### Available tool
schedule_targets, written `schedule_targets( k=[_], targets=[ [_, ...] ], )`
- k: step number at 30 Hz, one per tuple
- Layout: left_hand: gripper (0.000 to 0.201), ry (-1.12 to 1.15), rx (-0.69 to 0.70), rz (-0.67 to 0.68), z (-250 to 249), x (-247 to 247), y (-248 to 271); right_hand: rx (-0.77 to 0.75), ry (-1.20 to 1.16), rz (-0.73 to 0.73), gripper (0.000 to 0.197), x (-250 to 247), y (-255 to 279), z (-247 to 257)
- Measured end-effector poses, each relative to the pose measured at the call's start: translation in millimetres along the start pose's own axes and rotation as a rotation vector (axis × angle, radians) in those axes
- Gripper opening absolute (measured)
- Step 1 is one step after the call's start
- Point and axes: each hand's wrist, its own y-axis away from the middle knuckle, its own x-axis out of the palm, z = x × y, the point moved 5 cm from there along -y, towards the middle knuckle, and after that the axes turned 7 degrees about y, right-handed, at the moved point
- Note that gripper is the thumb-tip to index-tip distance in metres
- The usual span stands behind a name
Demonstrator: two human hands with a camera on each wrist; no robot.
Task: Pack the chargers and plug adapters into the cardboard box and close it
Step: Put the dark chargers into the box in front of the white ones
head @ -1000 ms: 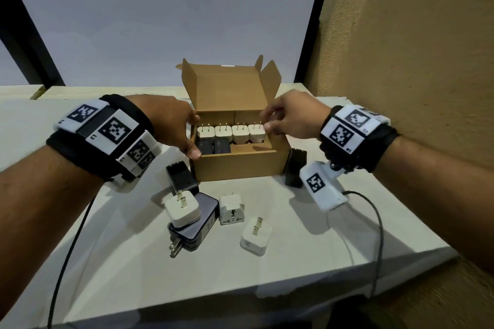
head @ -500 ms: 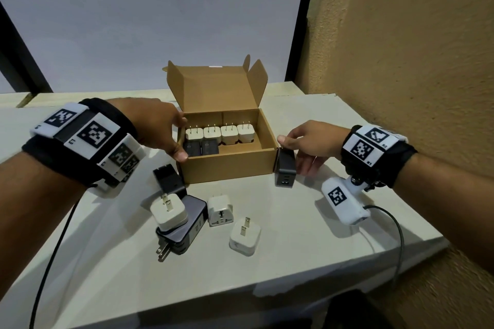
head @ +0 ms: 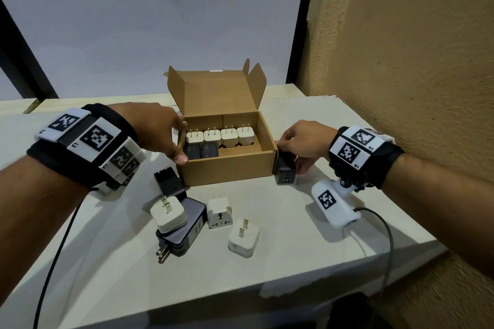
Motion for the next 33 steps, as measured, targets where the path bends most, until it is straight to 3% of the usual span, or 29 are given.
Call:
schedule_targets(
  k=[4, 10, 13, 15, 18, 21, 23, 26, 29, 33],
  targets=[
    [0.095, 0.017, 0.004, -0.002, 3.6, 0.9, -0.6, 0.020, 0.117, -0.049, 0.032, -2.8, -1.0, 2.6],
    [0.093, 0.026, 0.001, 0.003, 1.1, 0.0, -0.3, -0.058, 0.292, -0.135, 0.026, -1.6, -7.9, -3.0],
    [0.094, 0.030, -0.002, 0.003, 2.1, -0.5, -0.1, -0.076, 0.261, -0.167, 0.034, 2.4, -7.7, -10.1],
    [0.094, 0.032, 0.003, 0.005, 2.7, 0.1, -0.3, -0.099, 0.124, -0.235, 0.036, -4.9, -6.7, -11.3],
    [0.095, 0.043, 0.010, 0.005, 2.9, 1.5, 0.6, -0.119, -0.282, -0.317, 0.032, -22.2, -6.8, -9.6],
    [0.093, 0.054, 0.014, -0.003, 3.2, 1.4, 0.6, -0.053, -0.729, -0.231, 0.020, -26.8, -3.6, -7.6],
    [0.093, 0.058, 0.013, -0.008, 3.4, 1.0, 0.5, -0.066, -0.832, -0.147, 0.014, -26.2, -2.4, -2.0],
    [0.094, 0.057, 0.013, -0.007, 3.2, 1.5, -0.5, -0.162, -0.753, -0.084, 0.021, -25.3, -3.4, 12.2],
    [0.095, 0.054, 0.013, -0.005, 4.0, 2.2, -1.4, -0.171, -0.675, -0.186, 0.035, -26.9, -3.8, 21.4],
    [0.094, 0.062, 0.012, -0.006, 4.4, 1.7, -0.2, -0.251, -0.405, -0.312, 0.051, -23.9, 0.7, 42.5]
  ],
)
